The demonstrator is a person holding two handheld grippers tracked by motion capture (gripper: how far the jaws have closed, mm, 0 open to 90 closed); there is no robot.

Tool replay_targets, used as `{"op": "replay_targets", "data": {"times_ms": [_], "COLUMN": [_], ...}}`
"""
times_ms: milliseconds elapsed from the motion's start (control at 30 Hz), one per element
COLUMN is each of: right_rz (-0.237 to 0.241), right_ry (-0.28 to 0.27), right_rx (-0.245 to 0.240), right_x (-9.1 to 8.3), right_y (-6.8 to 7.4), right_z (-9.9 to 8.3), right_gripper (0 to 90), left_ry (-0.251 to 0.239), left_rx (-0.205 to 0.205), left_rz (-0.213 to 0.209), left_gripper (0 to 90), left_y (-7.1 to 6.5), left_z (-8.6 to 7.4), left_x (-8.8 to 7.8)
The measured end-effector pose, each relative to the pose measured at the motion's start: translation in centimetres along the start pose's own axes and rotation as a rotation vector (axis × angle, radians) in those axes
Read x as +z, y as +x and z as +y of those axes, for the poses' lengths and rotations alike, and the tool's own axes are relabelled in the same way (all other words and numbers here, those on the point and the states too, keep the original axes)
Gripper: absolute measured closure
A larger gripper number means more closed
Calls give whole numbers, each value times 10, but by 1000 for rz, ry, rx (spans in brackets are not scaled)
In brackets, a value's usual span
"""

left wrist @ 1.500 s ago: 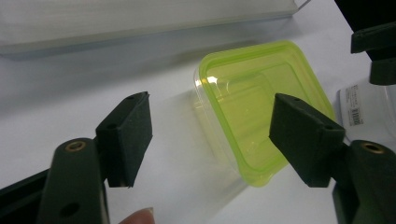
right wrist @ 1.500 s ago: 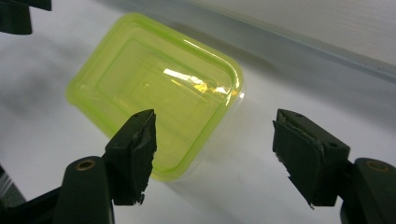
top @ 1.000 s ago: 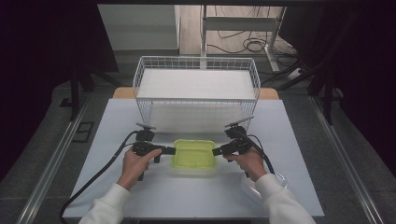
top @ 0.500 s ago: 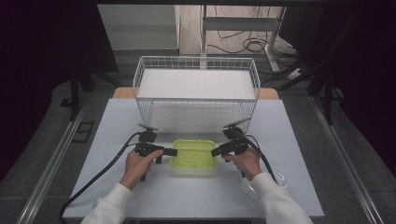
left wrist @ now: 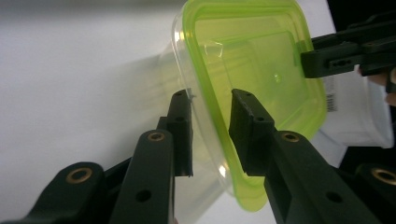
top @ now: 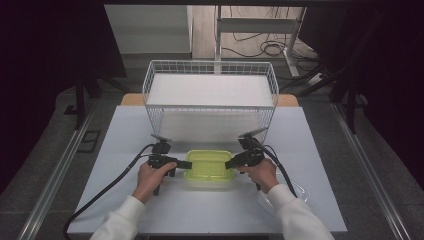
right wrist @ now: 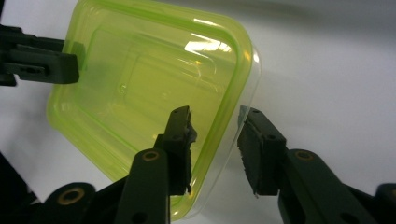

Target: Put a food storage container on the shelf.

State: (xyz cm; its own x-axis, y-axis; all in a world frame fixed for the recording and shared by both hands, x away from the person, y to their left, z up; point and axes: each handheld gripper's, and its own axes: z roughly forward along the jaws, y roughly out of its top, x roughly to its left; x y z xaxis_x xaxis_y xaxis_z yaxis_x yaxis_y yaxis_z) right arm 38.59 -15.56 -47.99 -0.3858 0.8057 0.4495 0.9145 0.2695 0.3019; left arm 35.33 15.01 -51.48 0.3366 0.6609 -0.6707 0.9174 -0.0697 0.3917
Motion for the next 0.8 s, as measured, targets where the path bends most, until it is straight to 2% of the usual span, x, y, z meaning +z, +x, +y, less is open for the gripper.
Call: {"op": "replay_targets", "data": {"times_ms": [33,133,200,267,300,333,433,533,567,667,800], "right_rz": [22,44,59,58,64,64,72,72,62,58,50], "right_ry": [-2,-7,-17,-41,-64,-64,-99,-113,-124,-139,-177], "right_rx": [25,43,45,30,21,21,-15,-36,-64,-90,-141], "right_x": [-1,-4,-8,-14,-22,-22,-39,-46,-52,-57,-67], "right_y": [-2,-4,-4,-2,1,1,5,10,15,20,28], "right_z": [-1,-2,-3,-6,-9,-9,-14,-17,-19,-20,-22], "right_gripper": [683,708,737,760,772,772,782,782,781,780,780], "left_ry": [-5,-14,-25,-37,-40,-45,-80,-96,-103,-127,-174], "left_rx": [-5,-7,-4,10,17,23,49,57,67,88,140], "left_rz": [-6,-9,-12,-6,-15,-20,-56,-72,-80,-78,-54], "left_gripper": [721,733,778,793,793,793,795,795,794,793,793], "left_y": [-1,-2,-4,-8,-10,-11,-21,-26,-27,-34,-47], "left_z": [0,-1,-1,-3,-4,-5,-9,-10,-10,-12,-13], "left_x": [0,-1,-3,-6,-7,-8,-16,-21,-24,-32,-42]}}
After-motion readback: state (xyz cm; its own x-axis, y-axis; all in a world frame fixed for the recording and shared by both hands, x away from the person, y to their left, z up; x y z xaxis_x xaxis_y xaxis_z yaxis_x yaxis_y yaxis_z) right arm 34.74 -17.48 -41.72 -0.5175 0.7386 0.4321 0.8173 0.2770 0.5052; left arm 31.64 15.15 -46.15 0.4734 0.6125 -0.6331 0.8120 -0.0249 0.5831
